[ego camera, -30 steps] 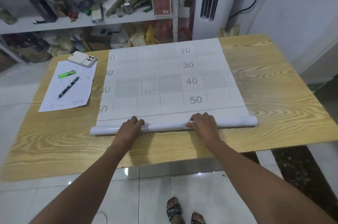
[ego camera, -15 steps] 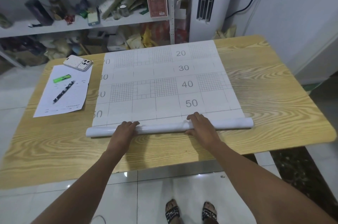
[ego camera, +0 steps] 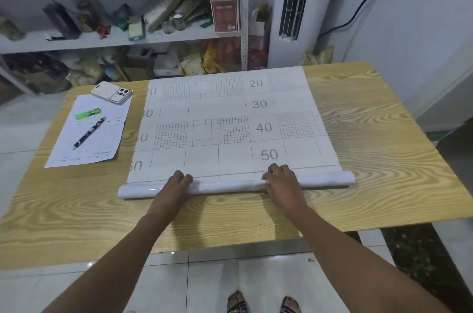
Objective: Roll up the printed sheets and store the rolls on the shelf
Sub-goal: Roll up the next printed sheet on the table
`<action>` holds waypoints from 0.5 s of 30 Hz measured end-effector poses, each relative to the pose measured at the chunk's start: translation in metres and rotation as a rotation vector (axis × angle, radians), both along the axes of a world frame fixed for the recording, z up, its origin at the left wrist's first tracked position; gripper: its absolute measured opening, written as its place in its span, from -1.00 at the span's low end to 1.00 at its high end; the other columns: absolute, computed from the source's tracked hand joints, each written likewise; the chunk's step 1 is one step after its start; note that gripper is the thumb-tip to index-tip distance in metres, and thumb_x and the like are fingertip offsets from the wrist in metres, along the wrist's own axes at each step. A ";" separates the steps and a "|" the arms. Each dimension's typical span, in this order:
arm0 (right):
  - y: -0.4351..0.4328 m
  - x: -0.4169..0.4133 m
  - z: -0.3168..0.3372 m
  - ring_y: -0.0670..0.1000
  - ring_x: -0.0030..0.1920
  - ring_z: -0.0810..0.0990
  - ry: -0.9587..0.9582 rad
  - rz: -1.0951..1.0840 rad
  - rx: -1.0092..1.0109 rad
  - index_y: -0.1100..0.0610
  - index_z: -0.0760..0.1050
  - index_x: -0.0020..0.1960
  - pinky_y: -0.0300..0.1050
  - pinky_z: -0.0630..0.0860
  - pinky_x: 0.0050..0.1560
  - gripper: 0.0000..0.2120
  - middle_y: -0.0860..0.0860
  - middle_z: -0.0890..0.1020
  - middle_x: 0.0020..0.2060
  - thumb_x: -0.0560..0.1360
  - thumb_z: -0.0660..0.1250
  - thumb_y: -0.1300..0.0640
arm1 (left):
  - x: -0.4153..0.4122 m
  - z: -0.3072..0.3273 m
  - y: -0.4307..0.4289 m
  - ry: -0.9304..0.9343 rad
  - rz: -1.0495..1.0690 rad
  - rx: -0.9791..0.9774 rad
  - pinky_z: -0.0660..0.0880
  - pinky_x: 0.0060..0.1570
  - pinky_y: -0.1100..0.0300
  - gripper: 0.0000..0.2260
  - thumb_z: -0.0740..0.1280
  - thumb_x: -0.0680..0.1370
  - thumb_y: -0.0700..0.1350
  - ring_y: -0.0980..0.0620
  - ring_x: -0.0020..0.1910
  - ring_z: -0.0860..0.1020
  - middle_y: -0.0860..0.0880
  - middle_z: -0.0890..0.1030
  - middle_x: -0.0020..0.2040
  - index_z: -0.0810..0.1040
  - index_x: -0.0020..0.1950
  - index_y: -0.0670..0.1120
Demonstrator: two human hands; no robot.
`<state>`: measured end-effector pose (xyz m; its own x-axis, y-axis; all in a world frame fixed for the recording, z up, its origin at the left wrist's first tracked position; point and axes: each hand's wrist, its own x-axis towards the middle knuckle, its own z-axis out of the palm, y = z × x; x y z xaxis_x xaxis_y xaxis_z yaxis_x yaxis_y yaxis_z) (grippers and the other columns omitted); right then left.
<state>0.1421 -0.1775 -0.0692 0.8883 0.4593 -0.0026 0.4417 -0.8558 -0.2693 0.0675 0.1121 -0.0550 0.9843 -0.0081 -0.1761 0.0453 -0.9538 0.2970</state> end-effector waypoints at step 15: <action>-0.003 0.002 0.004 0.10 -0.20 0.54 0.016 0.042 -0.026 0.12 0.51 0.00 -0.03 0.48 -0.19 -0.53 0.03 0.56 -0.17 0.21 0.55 -0.07 | 0.004 -0.001 0.008 -0.108 -0.109 0.044 0.48 -0.34 0.01 -0.74 0.51 0.30 -0.31 -0.17 -0.26 0.53 -0.11 0.58 -0.22 0.58 -0.06 -0.16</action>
